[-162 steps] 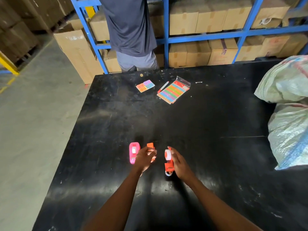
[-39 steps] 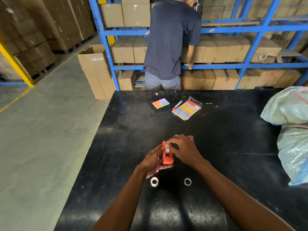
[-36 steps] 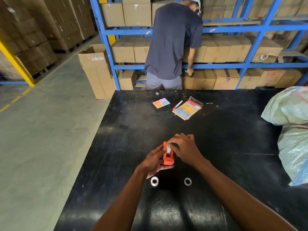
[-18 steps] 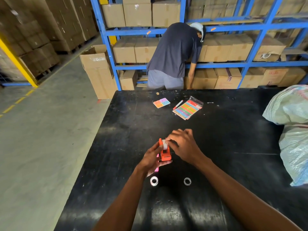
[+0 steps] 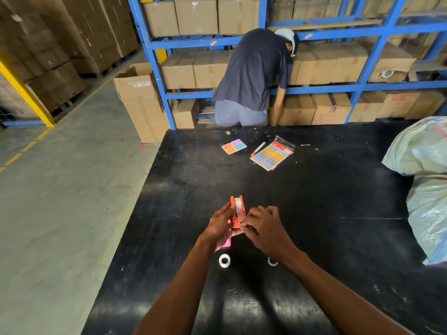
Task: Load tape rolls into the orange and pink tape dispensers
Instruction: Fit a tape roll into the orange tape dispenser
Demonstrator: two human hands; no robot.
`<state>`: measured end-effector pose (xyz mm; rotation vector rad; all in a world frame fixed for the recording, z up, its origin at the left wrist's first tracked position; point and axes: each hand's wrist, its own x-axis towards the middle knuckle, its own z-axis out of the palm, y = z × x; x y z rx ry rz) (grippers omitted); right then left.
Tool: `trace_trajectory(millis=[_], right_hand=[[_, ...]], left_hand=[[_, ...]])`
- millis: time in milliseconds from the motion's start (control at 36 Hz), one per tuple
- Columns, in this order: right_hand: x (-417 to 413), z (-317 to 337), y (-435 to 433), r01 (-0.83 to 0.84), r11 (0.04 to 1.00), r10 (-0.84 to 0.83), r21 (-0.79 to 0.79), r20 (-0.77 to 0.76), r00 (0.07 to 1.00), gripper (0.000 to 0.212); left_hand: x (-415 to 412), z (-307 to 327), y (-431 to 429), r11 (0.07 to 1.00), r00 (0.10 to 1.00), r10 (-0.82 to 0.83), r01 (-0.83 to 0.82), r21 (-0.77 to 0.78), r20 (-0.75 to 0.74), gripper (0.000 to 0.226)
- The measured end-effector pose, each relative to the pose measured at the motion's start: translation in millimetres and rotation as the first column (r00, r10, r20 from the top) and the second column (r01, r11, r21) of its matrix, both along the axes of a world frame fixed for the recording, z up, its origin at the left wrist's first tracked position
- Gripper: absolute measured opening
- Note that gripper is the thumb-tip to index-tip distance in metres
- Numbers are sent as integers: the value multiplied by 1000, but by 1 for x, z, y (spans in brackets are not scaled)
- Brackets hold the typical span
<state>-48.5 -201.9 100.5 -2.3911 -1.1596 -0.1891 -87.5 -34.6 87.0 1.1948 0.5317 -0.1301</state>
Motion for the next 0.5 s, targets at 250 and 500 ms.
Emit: trace_trajectory(millis=[250,500], right_hand=[[-4,-19,-5,14,999,-18,34,92,996,8],[20,-24,-8,321,894,-137,313,-492,860,20]], left_hand=[[3,-9,0,1000,1000,-16,17,15,-21,42],[10,-12,-3,999,999,11,-13,-48,-42,43]])
